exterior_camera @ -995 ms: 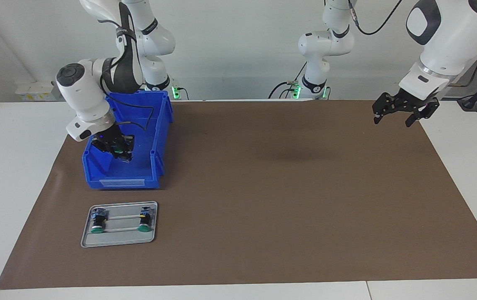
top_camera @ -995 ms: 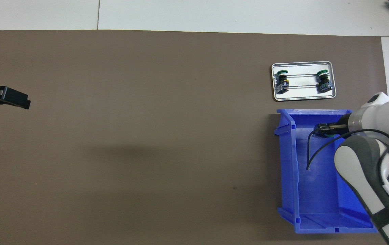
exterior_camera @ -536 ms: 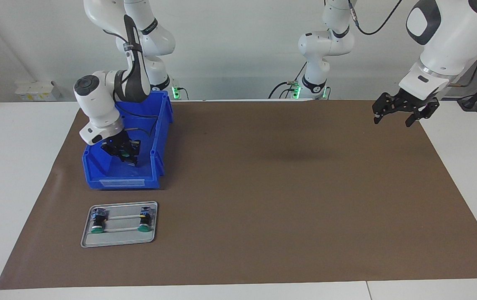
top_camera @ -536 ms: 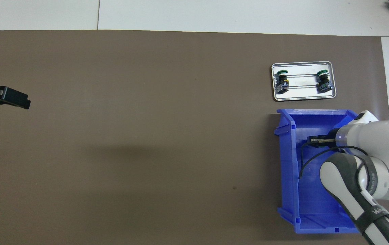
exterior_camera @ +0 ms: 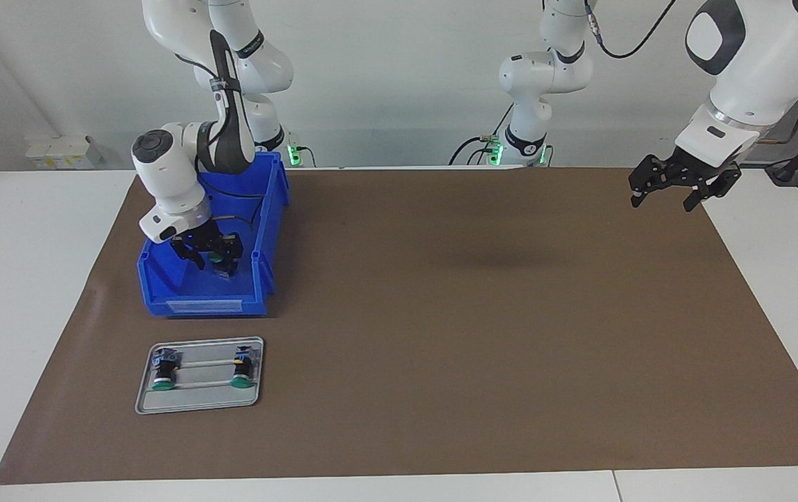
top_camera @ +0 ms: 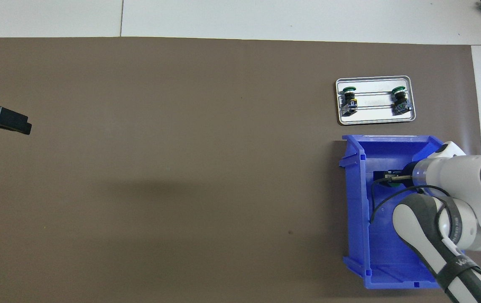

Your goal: Place and press button with both arms

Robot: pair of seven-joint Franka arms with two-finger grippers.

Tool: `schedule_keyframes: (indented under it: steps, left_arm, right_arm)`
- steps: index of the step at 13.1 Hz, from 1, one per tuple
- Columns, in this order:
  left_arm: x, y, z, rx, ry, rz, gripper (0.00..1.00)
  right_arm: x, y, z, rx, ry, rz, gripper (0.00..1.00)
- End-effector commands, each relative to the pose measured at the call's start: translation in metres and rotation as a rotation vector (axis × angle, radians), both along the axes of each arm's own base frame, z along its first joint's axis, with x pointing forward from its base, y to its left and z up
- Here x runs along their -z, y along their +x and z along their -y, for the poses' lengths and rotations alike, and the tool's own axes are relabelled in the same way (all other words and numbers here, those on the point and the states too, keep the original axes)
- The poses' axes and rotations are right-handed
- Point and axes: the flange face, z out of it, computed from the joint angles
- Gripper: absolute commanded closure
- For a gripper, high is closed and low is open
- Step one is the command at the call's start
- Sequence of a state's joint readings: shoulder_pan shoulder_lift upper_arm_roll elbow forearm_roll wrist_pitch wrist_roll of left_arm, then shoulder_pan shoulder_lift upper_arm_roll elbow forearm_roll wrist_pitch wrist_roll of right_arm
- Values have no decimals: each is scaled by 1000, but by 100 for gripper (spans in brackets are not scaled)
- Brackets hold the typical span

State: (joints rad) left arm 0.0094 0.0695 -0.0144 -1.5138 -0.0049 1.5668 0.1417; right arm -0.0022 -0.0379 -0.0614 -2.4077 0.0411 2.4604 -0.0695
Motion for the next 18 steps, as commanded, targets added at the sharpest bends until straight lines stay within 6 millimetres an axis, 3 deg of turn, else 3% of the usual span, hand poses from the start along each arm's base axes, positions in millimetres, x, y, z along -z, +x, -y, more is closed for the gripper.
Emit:
schedule_keyframes:
  steps: [1, 5, 11, 13, 14, 15, 18]
  left_arm:
    - [-4, -7, 0, -86, 15, 15, 0]
    - [-4, -6, 6, -99, 15, 20, 0]
    - [-2, -7, 8, -139, 16, 14, 0]
    - [-1, -9, 5, -139, 17, 2, 0]
    - [-2, -9, 3, -142, 17, 1, 0]
    - [-3, -10, 0, -146, 17, 3, 0]
    - [-3, -10, 0, -146, 17, 1, 0]
  right_arm:
    - [-68, 18, 6, 5, 26, -11, 0]
    - [-166, 45, 9, 42, -1, -12, 0]
    - [-276, 49, 1, 108, -61, -23, 0]
    - [-313, 63, 4, 118, -67, -60, 0]
    - [-326, 69, 4, 120, -76, -79, 0]
    - [-326, 70, 5, 120, -81, -86, 0]
    - [-309, 66, 0, 105, -66, -103, 0]
